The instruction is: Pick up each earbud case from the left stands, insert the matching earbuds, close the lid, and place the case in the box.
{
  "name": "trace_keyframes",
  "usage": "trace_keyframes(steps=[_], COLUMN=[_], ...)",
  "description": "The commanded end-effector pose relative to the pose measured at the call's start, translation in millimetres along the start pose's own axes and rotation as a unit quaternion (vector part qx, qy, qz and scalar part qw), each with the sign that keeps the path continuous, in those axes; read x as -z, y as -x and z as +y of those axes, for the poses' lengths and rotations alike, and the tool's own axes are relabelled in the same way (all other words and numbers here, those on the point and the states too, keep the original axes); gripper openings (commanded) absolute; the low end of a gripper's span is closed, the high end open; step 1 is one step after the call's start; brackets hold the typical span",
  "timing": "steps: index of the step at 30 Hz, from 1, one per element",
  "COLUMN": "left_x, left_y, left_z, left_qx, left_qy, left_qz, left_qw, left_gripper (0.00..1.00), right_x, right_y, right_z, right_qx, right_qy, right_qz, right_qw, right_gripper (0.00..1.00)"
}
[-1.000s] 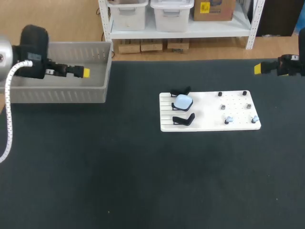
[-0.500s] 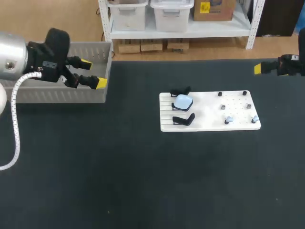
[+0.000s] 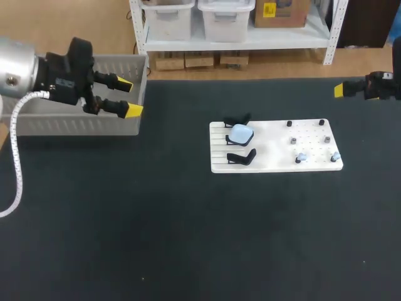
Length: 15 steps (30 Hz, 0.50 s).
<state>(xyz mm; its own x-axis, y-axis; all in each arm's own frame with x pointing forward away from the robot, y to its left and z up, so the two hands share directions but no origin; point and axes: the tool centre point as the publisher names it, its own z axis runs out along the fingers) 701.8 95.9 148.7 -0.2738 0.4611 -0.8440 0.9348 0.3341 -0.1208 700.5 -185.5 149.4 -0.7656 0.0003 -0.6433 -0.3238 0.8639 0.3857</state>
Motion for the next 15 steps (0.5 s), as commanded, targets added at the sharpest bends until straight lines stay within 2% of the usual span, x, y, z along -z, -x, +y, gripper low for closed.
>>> trace_keyframes(steps=[1, 6, 10, 15], left_x=[-0.4, -1.3, -19.8, -41.9], left_y=[-0.3, -2.7, -4.1, -3.9], left_z=[1.9, -0.4, -13.0, -17.6], left_qx=[-0.001, -0.008, -0.062, -0.111], left_qy=[-0.003, -0.007, -0.032, -0.057], left_qz=[-0.001, -0.003, -0.01, -0.012], left_qw=[1.0, 1.0, 0.998, 0.992], left_gripper=[1.0, 1.0, 1.0, 1.0], right_x=[0.4, 0.4, 0.4, 0.4], right_y=[-0.1, -0.1, -0.1, -0.1], right_z=[0.1, 0.1, 0.1, 0.1], right_qx=[0.0, 0.0, 0.0, 0.0], right_qy=[0.0, 0.0, 0.0, 0.0], right_qz=[0.0, 0.0, 0.0, 0.0], right_qw=[1.0, 1.0, 1.0, 1.0], right_gripper=[1.0, 1.0, 1.0, 1.0])
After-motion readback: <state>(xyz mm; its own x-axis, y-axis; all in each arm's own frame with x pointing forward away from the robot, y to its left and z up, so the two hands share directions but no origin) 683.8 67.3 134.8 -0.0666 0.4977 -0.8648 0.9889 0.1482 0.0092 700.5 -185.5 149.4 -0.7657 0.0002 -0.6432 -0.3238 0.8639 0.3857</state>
